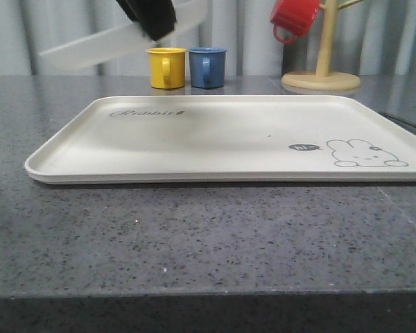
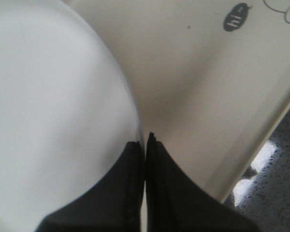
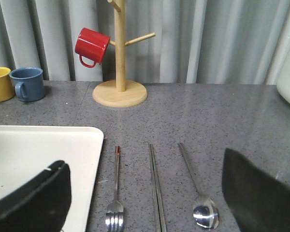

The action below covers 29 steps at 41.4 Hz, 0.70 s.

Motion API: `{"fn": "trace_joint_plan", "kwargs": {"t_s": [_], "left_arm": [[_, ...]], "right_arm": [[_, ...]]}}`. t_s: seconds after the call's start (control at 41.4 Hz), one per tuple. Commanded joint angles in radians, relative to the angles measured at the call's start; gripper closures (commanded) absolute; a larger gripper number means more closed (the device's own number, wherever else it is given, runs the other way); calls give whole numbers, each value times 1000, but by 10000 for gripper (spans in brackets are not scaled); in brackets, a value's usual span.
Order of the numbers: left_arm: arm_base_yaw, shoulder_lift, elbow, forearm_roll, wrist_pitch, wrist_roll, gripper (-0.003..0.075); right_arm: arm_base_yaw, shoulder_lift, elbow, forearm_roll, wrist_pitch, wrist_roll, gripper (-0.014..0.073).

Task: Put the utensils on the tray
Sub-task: 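Lower the white plate onto the tray and open the left gripper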

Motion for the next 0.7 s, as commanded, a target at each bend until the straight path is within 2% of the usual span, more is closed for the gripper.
{"fn": "trace_joint_plan", "kwargs": {"t_s": [0.0, 0.411, 0.484, 0.604, 0.677], "left_arm": [[-29, 8, -31, 3, -40, -7, 739], [-29, 126, -31, -26, 9, -7, 720], [-29, 126, -31, -36, 9, -7, 631], [-29, 126, -31, -39, 12, -9, 370], [-29, 124, -33, -39, 12, -19, 265]], "right_arm": [[-6, 17, -35, -3, -82, -5, -60], [-6, 17, -35, -3, -82, -5, -60], [-6, 17, -35, -3, -82, -5, -60], [-6, 17, -35, -3, -82, -5, -60], [-6, 17, -35, -3, -82, -5, -60]]}}
